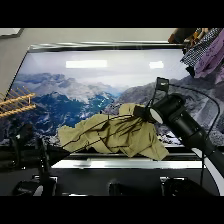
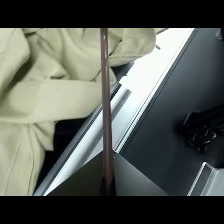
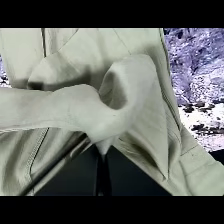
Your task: Fold the clothes and pants, and hang the long-sleeved shirts on hangers.
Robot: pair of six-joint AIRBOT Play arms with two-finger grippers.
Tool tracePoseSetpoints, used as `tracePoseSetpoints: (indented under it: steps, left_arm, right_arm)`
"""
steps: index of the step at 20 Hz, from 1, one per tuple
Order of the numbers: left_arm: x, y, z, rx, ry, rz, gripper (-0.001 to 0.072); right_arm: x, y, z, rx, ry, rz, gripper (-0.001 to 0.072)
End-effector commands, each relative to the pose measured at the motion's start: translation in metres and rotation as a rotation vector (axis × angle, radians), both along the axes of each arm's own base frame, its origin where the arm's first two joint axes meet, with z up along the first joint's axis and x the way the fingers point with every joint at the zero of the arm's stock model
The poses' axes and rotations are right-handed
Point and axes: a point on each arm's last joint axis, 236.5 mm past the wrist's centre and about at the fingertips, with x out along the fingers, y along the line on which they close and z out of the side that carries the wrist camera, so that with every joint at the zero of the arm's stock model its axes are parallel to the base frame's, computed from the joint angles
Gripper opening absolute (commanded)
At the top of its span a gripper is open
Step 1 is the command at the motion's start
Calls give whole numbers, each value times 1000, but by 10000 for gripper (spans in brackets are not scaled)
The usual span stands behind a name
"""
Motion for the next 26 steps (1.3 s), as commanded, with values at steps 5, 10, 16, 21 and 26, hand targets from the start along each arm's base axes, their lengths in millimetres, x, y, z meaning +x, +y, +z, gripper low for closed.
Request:
tracePoseSetpoints:
  steps: [5, 10, 16, 21, 26]
  left_arm:
    - [17, -18, -11, -15, -1, -81, 16]
    - [24, -39, -16, -38, -13, -134, 15]
    - [39, -60, -25, -46, -29, -131, 16]
    - [49, -67, -29, -48, -52, -123, 16]
    - [49, -86, -30, -76, -60, -147, 16]
  right_arm:
    - [-6, 4, 12, 49, -16, 3, 30]
    - [-22, 16, 32, 135, -26, 55, 30]
    - [-52, 9, 56, 177, -8, 74, 30]
    - [-58, 1, 91, 169, -37, 91, 30]
    - [-59, 5, 104, 198, -51, 97, 30]
